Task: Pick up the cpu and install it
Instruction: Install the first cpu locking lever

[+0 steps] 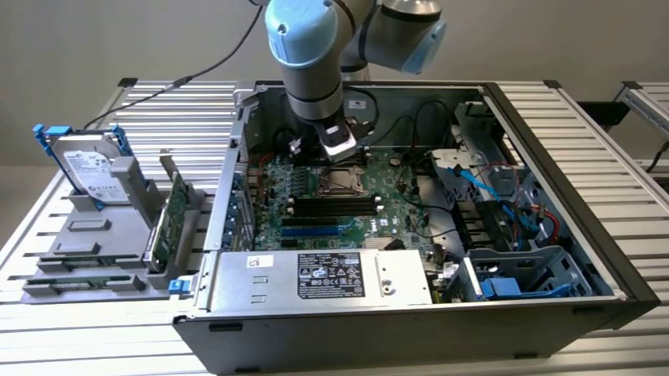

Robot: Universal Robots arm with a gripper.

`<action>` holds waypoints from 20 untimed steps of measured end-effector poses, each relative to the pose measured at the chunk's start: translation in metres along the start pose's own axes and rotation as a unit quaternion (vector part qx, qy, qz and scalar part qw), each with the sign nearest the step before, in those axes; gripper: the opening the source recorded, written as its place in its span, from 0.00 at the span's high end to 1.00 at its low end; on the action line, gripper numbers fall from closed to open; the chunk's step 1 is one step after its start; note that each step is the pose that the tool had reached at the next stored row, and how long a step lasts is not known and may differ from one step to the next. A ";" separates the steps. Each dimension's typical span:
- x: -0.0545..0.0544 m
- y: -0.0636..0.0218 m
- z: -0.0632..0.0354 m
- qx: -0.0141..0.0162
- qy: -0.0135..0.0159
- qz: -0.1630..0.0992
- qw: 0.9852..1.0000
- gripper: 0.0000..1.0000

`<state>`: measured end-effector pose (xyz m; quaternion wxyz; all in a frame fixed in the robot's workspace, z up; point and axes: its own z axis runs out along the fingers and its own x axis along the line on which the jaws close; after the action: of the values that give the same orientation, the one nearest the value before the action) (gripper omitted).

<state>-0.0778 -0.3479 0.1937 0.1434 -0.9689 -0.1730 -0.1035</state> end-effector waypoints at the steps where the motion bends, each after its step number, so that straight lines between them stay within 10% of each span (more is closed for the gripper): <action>1: 0.000 0.0001 0.0001 0.000 0.000 0.000 1.000 0.89; 20: 0.003 0.0016 0.0020 0.000 0.000 0.000 1.000 0.89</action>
<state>-0.0745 -0.3479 0.1921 0.1435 -0.9689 -0.1730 -0.1033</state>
